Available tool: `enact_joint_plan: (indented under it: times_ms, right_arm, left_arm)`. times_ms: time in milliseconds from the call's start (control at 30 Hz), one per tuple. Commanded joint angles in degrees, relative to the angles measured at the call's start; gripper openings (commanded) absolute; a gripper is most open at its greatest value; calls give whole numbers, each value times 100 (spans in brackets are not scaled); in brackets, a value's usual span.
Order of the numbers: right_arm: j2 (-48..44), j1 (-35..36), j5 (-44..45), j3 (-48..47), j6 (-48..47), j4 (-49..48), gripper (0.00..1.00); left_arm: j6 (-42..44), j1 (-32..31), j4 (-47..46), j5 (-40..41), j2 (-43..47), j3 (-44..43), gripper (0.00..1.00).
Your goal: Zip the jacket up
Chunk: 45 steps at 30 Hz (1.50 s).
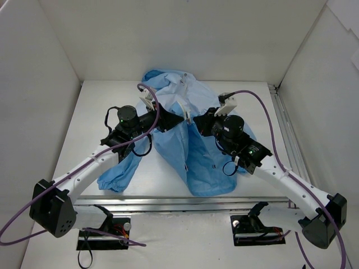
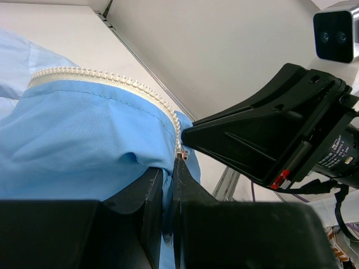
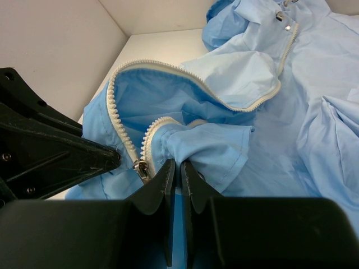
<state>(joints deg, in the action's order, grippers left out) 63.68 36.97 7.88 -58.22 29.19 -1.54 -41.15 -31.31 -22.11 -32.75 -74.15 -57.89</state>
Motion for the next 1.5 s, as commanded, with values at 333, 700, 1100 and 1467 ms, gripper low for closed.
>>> enact_joint_plan:
  times_ms: [333,700,1100,1467]
  right_arm:
    - [-5,-50,47,-304,60,-646,0]
    - [-5,-59,56,-287,17,-593,0]
    - [48,-94,100,-357,43,-593,0]
    - [83,-146,56,-401,60,-619,0]
  left_arm:
    - [-34,-33,-523,102,76,-355,0]
    - [1,-33,-426,190,50,-495,0]
    - [1,-33,-391,173,85,-416,0]
    - [1,-86,-338,190,15,-443,0]
